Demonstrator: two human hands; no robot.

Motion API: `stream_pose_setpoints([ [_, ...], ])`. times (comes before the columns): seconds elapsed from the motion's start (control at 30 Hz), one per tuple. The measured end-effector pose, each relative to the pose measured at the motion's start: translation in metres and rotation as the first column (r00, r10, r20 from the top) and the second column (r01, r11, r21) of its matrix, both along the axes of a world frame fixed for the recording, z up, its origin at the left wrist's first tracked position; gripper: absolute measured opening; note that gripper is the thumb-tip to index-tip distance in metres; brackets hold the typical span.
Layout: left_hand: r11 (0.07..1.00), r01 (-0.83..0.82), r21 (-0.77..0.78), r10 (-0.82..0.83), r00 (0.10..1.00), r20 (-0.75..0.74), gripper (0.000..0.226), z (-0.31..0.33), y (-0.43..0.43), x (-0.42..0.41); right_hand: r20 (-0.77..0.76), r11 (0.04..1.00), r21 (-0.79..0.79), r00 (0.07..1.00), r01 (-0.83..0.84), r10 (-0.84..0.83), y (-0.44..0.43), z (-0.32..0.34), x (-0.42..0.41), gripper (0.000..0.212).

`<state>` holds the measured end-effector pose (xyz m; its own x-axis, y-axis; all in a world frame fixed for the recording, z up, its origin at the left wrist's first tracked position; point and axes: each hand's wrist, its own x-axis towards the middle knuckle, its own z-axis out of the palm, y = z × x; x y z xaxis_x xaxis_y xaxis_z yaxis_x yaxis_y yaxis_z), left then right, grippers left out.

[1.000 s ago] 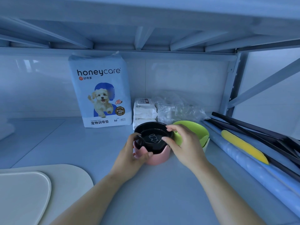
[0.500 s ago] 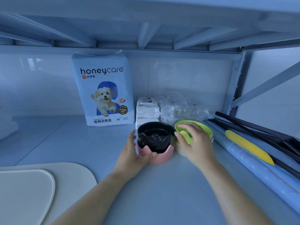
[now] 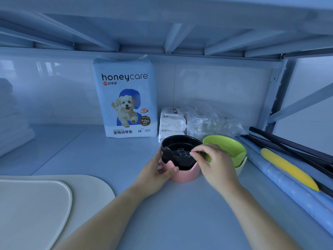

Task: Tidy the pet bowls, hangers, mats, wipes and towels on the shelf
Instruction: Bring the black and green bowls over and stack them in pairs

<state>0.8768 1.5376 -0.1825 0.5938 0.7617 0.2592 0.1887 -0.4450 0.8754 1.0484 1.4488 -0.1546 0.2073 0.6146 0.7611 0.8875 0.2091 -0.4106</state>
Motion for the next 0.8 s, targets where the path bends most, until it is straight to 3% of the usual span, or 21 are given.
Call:
stream_pose_setpoints([
  [0.33, 0.992, -0.126, 0.015, 0.126, 0.992, -0.012, 0.059, 0.003, -0.006, -0.001, -0.002, 1.000, 0.011, 1.000, -0.002, 0.002, -0.002, 0.001, -0.002, 0.029],
  [0.5, 0.984, -0.119, 0.134, 0.150, 0.958, -0.245, 0.079, 0.029, -0.008, -0.006, 0.081, 0.997, 0.056, 0.995, 0.046, -0.051, -0.006, 0.003, -0.011, 0.033],
  [0.6, 0.979, -0.096, 0.179, 0.162, 0.900, -0.404, 0.091, 0.045, -0.003, -0.022, 0.171, 0.997, 0.079, 0.985, -0.016, 0.002, -0.005, 0.009, -0.032, 0.028],
  [0.73, 0.964, -0.122, 0.238, 0.219, 0.870, -0.441, 0.074, 0.055, 0.003, -0.074, 0.279, 0.989, -0.024, 0.949, -0.147, 0.148, 0.002, 0.015, -0.064, 0.021],
  [0.8, 0.954, -0.148, 0.262, 0.259, 0.848, -0.462, 0.065, 0.055, 0.006, -0.109, 0.284, 0.972, -0.109, 0.931, -0.206, 0.229, 0.007, 0.017, -0.084, 0.027],
])
